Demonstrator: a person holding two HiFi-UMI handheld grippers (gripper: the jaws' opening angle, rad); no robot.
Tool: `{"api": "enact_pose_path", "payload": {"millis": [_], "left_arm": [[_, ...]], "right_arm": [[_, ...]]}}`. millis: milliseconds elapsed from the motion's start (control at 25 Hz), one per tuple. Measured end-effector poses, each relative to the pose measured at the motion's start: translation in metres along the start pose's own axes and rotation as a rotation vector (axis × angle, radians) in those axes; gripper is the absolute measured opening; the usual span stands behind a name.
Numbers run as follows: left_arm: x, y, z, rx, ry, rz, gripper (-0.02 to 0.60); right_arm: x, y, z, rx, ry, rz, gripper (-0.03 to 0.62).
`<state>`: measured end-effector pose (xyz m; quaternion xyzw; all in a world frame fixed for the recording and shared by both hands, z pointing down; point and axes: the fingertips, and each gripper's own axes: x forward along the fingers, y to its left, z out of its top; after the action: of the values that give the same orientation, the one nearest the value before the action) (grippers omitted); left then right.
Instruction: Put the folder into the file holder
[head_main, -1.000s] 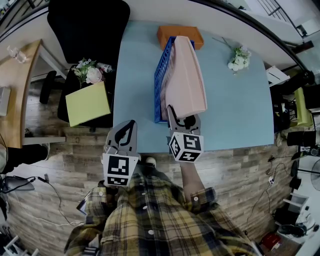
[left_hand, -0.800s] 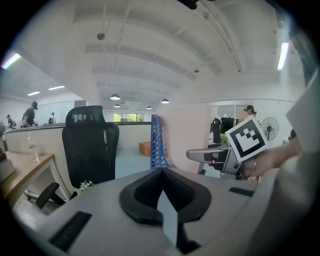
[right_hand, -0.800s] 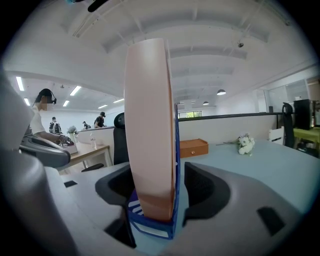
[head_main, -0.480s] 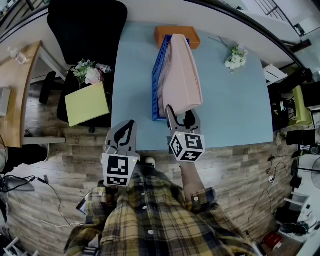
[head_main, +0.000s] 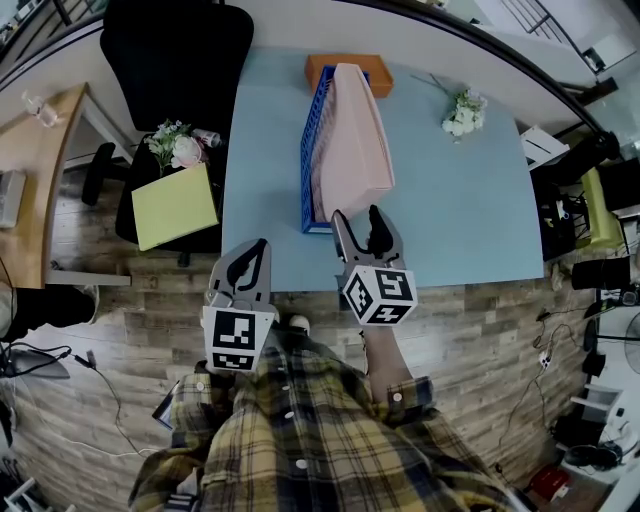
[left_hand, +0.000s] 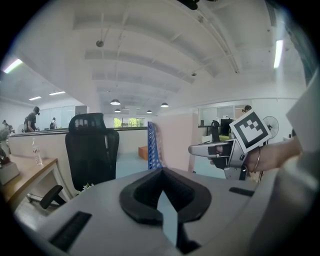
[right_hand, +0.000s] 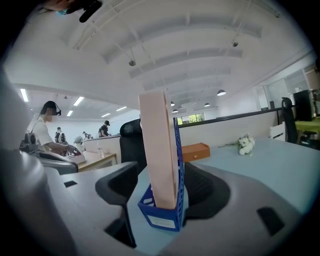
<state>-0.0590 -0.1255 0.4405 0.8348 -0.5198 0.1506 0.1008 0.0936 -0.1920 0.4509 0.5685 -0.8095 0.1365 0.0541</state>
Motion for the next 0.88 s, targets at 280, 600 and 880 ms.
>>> {"api": "enact_pose_path", "payload": {"millis": [280, 600, 880], "left_arm": [[-0.016, -0.012, 0.006, 0.009, -0.025, 0.007, -0.009], [-0.031, -0.019, 0.014, 0.027, -0.049, 0.011, -0.009], [-0.045, -0.029, 0.016, 0.046, -0.053, 0.011, -0.009]], "right_arm": [[-0.030, 0.001, 0.005, 0.014, -0.009, 0.017, 0.272], [-0.059, 0.005, 0.011, -0.035, -0.017, 0.043, 0.272], [-0.088, 0.010, 0.013, -0.043, -0.025, 0.086, 0.246]]}}
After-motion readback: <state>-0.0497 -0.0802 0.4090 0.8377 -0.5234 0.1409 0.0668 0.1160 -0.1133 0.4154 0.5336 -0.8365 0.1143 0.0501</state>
